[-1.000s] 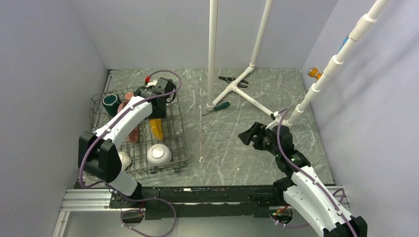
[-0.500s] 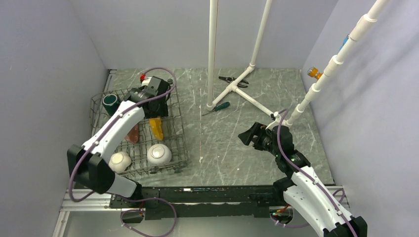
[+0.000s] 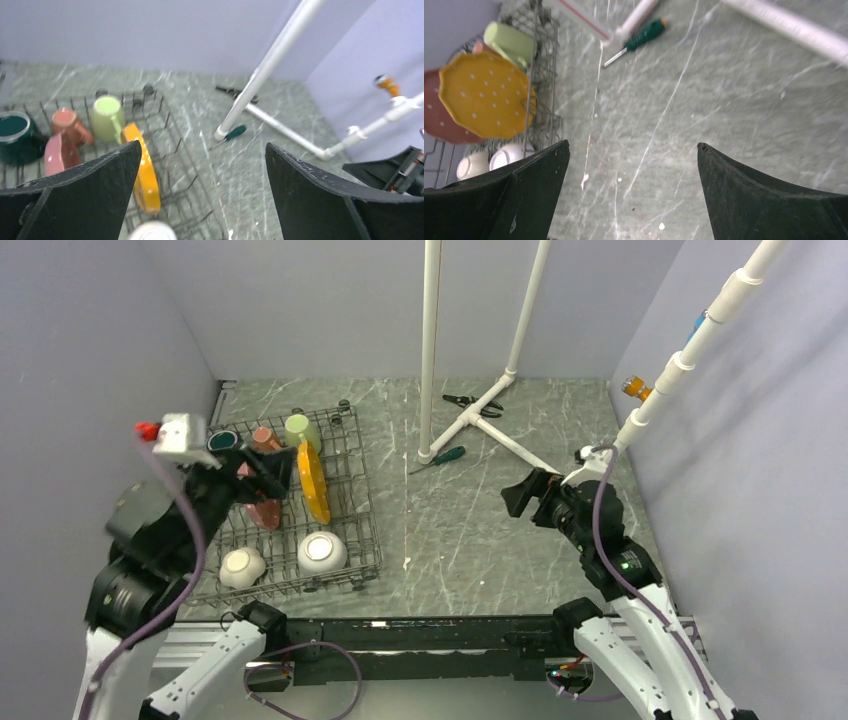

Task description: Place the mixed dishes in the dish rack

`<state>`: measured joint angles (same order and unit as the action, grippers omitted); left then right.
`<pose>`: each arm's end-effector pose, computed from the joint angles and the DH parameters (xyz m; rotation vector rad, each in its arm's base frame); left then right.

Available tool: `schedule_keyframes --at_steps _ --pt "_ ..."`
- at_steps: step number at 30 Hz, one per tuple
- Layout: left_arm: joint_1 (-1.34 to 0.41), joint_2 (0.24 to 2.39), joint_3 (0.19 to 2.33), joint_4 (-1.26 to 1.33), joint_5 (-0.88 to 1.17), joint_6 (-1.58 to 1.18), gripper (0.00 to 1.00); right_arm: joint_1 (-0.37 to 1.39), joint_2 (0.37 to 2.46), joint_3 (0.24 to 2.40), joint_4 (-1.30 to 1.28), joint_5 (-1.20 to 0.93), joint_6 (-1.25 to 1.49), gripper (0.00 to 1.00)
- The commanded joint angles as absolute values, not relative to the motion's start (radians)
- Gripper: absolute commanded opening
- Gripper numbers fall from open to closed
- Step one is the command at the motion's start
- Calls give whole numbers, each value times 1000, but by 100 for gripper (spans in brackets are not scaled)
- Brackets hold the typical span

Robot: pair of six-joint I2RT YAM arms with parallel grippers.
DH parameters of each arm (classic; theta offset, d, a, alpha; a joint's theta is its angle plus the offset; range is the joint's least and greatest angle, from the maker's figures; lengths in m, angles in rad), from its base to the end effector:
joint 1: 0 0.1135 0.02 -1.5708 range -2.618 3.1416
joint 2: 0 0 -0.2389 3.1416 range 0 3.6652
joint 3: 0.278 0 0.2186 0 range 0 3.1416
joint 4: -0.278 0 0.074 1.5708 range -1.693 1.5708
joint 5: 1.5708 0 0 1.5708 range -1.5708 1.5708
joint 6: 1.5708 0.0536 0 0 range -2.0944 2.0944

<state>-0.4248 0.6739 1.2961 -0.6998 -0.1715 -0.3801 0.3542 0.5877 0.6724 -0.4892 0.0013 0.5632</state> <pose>0.0909 -0.0311 0.4240 -0.0951 1.6658 -0.4712 0.1340 0.0495 0.2733 0.2120 2.0129 0.5900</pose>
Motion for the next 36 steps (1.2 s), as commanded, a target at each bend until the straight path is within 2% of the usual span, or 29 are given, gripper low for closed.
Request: schedule_keyframes --at_steps 1,13,21,36 --pt "-423 581 1295 -579 -51 -302 99 353 561 846 -617 182 481 100" --pt "-423 370 1405 -602 -100 -247 99 353 475 1201 -705 473 355 100" --pt "-423 317 1396 -606 -125 -266 100 353 501 1384 -777 520 347 100" --pt "-423 352 1377 -622 -107 -289 99 354 541 1435 -876 642 359 100"
